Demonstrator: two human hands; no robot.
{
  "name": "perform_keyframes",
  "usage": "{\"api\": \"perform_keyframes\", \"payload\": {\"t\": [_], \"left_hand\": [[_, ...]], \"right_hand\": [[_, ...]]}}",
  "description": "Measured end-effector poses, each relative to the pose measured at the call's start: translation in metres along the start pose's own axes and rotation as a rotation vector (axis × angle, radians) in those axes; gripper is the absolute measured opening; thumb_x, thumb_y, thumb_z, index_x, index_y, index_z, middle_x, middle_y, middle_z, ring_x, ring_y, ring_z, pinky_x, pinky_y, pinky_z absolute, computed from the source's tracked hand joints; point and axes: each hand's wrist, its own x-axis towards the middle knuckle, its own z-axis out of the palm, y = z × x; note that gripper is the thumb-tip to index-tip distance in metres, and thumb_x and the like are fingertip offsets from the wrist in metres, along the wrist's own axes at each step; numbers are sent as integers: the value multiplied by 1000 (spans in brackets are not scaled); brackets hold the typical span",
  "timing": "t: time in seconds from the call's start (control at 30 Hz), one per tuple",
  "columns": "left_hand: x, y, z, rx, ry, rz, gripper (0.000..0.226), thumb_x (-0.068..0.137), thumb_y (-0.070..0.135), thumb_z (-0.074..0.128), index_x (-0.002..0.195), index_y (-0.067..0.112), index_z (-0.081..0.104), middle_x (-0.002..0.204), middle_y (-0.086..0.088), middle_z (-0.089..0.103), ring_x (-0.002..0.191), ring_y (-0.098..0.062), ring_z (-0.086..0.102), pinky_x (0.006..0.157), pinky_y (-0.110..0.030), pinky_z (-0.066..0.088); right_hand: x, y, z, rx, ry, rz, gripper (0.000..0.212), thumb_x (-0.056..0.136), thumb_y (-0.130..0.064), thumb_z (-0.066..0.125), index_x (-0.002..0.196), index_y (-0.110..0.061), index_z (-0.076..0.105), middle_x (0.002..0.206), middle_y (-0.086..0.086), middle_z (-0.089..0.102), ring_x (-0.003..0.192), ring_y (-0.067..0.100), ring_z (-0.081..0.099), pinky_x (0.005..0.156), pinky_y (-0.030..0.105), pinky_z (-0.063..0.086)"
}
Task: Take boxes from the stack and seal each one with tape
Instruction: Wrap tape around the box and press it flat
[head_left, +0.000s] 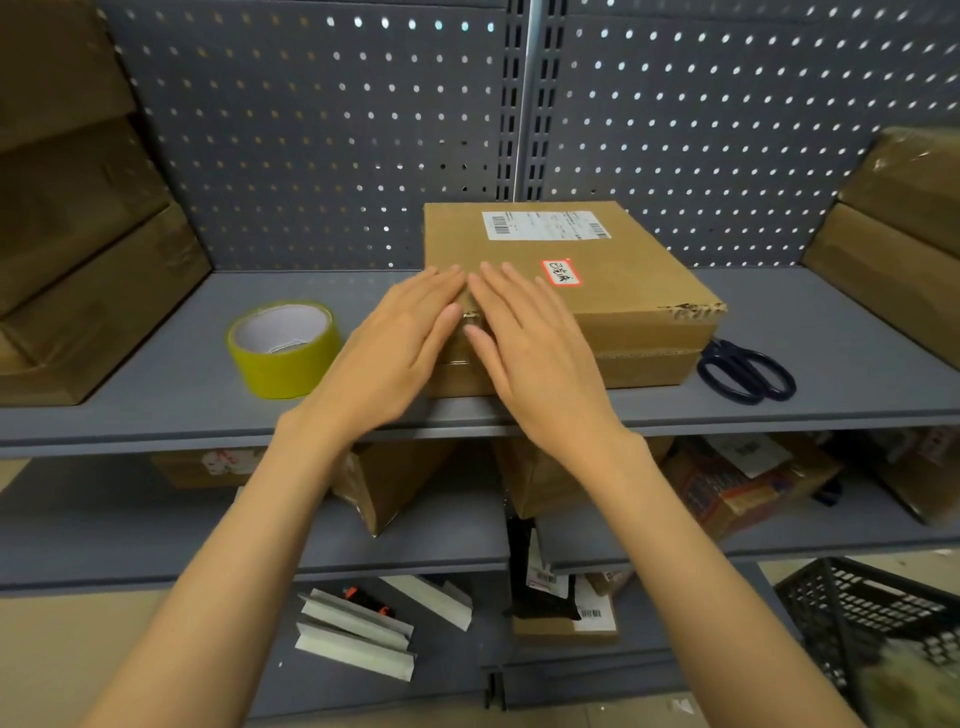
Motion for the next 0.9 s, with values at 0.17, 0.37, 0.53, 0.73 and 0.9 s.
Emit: {"api": "perform_keyframes", "payload": {"t": [0.17,0.37,0.53,0.73,0.9], "left_hand": [[1,-11,-9,92,-108,79,58,99,43,36,148,12,30,154,-5,32,144,-19,22,114,-23,13],[3,-15,-15,117,-161,115,76,86,54,38,148,12,30,154,-6,31,143,-21,24,117,-39,24],[2,-12,-17,107,-179,101,79,81,50,44,149,13,28,156,-4,28,144,-19,22,117,-40,24],[3,-10,-15,149,-159,90,73,87,40,54,150,13,27,156,-4,27,144,-19,22,116,-33,20],[2,-9,-14,158,-145,91,69,91,30,57,149,12,26,156,-5,26,145,-20,21,117,-35,20]], "right_hand": [[7,16,0,-44,-104,-86,54,90,-43,41,127,-9,60,127,5,63,117,24,59,98,31,31],[4,24,-9,60,-216,-69,59,88,-36,63,140,-15,46,143,3,49,133,24,43,107,33,24],[7,25,-21,48,-360,-66,70,90,-36,61,150,-22,28,155,-4,28,144,16,23,114,29,11],[6,20,-22,69,-365,-34,72,89,-32,63,150,-26,24,157,-8,24,145,13,18,115,28,7],[6,16,-21,115,-316,14,72,87,-26,67,148,-26,30,154,-7,31,143,15,25,115,30,11]]}}
